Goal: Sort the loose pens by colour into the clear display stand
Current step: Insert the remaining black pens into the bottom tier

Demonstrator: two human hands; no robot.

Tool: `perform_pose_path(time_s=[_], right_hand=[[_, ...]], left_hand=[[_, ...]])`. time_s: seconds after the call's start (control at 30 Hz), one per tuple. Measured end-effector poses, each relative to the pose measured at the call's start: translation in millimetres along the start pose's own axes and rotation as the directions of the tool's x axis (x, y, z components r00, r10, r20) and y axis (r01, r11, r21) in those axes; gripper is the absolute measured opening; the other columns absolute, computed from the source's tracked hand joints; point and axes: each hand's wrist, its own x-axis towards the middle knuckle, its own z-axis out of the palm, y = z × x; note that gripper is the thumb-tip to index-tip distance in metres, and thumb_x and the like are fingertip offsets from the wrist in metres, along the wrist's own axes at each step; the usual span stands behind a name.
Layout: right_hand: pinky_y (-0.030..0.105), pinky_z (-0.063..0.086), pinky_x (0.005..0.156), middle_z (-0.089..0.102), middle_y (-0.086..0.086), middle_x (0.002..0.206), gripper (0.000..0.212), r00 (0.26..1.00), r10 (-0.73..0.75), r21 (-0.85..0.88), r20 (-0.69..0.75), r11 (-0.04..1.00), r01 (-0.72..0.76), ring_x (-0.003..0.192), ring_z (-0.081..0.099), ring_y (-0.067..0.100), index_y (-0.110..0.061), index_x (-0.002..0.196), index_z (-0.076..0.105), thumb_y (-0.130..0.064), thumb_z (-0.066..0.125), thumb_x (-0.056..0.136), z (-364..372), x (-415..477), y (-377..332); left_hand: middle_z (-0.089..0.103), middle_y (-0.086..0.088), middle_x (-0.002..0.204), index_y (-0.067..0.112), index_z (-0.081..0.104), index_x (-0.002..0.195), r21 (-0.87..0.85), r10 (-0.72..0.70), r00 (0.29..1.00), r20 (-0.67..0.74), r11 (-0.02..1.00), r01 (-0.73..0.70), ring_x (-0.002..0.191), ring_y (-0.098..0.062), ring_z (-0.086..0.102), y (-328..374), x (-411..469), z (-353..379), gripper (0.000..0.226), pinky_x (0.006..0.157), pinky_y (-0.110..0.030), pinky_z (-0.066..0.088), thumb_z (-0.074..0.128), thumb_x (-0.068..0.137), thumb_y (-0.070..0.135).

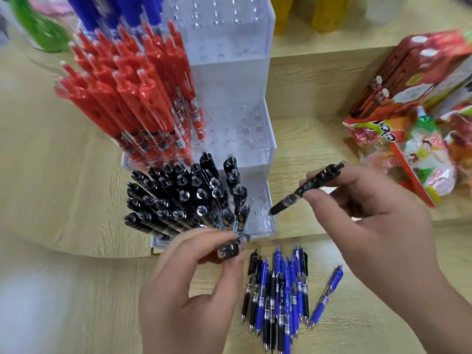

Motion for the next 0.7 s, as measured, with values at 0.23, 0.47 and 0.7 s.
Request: perform_pose_path(time_s=[0.23,0.47,0.7], right_hand=[[0.010,0.038,0.054,0.061,-0.019,0.069,0.011,0.996,-0.091,-0.039,0.002,0.995,0.091,0.055,0.055,0.007,-0.030,0.092,0.069,-0.022,0.073,0.085,26.9,22.8,10.8],[0.019,0.046,0.058,0.058,-0.027,0.069,0.012,0.995,-0.080,-0.215,0.055,0.972,0.090,0.059,0.057,0.006,-0.026,0.097,0.071,-0.029,0.072,0.085,45.0,22.5,25.4],[0.029,0.044,0.052,0.068,-0.009,0.079,0.017,0.976,-0.152,-0.545,0.154,0.811,0.213,0.063,0.057,0.015,-0.026,0.094,0.069,-0.040,0.061,0.091,55.3,32.9,13.2]], left_hand=[[0.065,0.022,0.103,0.028,0.069,0.109,-0.023,0.076,0.994,-0.075,0.997,-0.078,0.090,-0.015,0.069,11.8,14.4,8.0,0.028,0.076,-0.027,0.056,0.075,0.083,0.019],[0.065,0.019,0.102,0.026,0.072,0.103,0.112,0.042,0.996,-0.081,0.993,-0.033,0.088,0.000,0.065,13.7,12.0,20.7,0.027,0.078,-0.008,0.048,0.076,0.079,0.015],[0.066,0.015,0.098,0.025,0.071,0.103,0.085,0.045,0.994,-0.101,0.996,-0.036,0.086,-0.008,0.067,14.6,13.2,20.6,0.024,0.074,-0.015,0.052,0.074,0.082,0.015]])
